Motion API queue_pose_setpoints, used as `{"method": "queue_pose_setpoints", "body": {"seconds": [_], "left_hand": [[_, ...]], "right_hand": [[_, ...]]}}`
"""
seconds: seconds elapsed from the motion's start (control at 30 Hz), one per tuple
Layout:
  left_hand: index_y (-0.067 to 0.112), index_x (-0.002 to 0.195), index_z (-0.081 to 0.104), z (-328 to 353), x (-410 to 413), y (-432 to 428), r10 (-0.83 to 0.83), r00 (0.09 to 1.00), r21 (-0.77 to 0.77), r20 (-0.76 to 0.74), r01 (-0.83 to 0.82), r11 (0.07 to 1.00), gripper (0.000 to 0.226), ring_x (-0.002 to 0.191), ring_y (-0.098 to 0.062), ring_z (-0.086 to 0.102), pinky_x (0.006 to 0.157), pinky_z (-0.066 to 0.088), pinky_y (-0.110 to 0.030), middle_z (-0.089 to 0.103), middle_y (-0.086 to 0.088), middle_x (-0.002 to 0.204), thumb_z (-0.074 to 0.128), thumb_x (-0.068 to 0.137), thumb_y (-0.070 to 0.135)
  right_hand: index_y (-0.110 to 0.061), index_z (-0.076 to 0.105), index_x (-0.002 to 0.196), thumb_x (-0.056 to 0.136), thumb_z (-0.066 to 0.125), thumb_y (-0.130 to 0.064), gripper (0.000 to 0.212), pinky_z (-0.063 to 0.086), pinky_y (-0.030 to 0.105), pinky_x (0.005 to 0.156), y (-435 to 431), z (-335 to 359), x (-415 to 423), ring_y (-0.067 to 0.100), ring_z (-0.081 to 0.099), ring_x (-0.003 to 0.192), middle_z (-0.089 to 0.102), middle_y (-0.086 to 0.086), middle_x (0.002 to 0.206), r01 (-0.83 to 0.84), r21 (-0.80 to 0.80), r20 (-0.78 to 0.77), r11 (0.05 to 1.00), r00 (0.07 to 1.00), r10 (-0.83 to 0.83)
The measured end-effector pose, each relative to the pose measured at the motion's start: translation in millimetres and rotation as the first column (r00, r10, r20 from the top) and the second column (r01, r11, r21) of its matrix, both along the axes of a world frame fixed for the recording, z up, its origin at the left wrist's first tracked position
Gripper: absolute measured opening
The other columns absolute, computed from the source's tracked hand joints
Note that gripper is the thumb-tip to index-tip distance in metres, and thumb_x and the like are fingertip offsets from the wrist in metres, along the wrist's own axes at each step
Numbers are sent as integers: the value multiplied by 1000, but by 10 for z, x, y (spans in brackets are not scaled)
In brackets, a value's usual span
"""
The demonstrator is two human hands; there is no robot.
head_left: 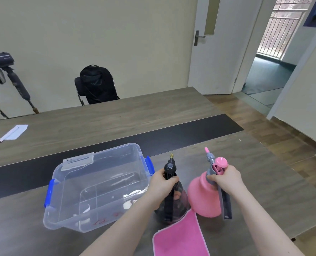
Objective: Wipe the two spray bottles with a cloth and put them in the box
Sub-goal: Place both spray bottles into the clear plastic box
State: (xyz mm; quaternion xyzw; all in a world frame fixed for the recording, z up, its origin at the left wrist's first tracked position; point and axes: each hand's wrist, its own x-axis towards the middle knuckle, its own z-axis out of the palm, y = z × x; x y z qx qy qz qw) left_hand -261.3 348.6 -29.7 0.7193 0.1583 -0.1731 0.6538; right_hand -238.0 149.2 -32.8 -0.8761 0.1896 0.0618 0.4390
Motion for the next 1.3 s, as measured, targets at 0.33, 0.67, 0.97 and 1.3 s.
{"method": "queue_pose_setpoints", "body": {"seconds": [0.33,0.67,0.97,1.3], "left_hand": [[5,71,48,523,54,139,142,990,-150,12,-138,979,14,48,-30,60,53,55,-33,50,-15,67,52,83,0],[-5,94,53,1726,16,824,192,962,-241,194,-143,960,12,45,-25,65,56,60,-35,57,-20,84,56,89,6],[-1,80,54,2010,-3,1706,358,890,-138,282,-332,933,9,49,-28,64,68,59,-41,58,-17,77,56,87,5],[2,80,54,1548,24,2686,495,833,-45,246,-501,864,7,42,-26,65,76,58,-48,59,-16,80,56,85,6]], "right_hand": [[-10,68,85,67,69,-4,18,42,30,58,252,891,-46,30,57,77,63,12,80,-70,-101,148,992,985,85],[-20,64,74,71,69,-2,19,46,15,39,804,2186,-111,21,59,54,62,8,70,-263,-59,347,963,899,267],[-12,61,70,71,65,7,19,54,29,51,1785,2338,159,27,57,52,57,13,73,-401,113,362,909,869,338],[4,64,90,70,61,5,21,59,54,73,2942,1860,425,31,62,53,62,13,81,-427,193,292,884,885,363]]}}
